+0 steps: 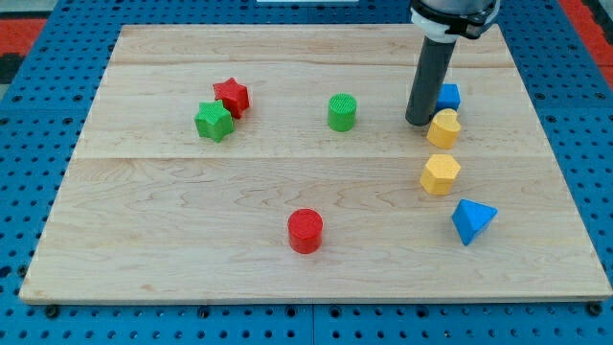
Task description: Slide the green circle to the top of the red circle
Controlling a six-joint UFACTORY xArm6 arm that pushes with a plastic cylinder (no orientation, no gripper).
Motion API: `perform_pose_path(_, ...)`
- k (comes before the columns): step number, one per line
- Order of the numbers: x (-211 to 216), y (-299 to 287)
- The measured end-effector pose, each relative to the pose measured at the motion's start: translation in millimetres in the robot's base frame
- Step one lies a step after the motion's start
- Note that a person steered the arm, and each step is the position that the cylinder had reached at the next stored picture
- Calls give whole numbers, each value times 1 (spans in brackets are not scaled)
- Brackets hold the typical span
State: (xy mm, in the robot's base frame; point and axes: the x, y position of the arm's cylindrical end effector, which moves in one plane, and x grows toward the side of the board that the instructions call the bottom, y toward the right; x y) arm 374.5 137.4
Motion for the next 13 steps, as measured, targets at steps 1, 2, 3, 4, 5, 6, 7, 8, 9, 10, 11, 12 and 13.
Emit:
perform_pose_path(1,-67,26)
perform_pose_path(2,-96,112)
perform_pose_path(3,-77,167)
perform_pose_path(4,-9,158)
perform_pose_path(5,19,110)
perform_pose_path(6,50,75)
perform_pose_path(7,41,53)
perform_pose_path(8,27,61)
perform_pose_path(9,8,54)
perform_pose_path(10,-15,54)
perform_pose_path(11,-20,71)
perform_pose_path(12,-23,89)
perform_pose_path(13,-68,89)
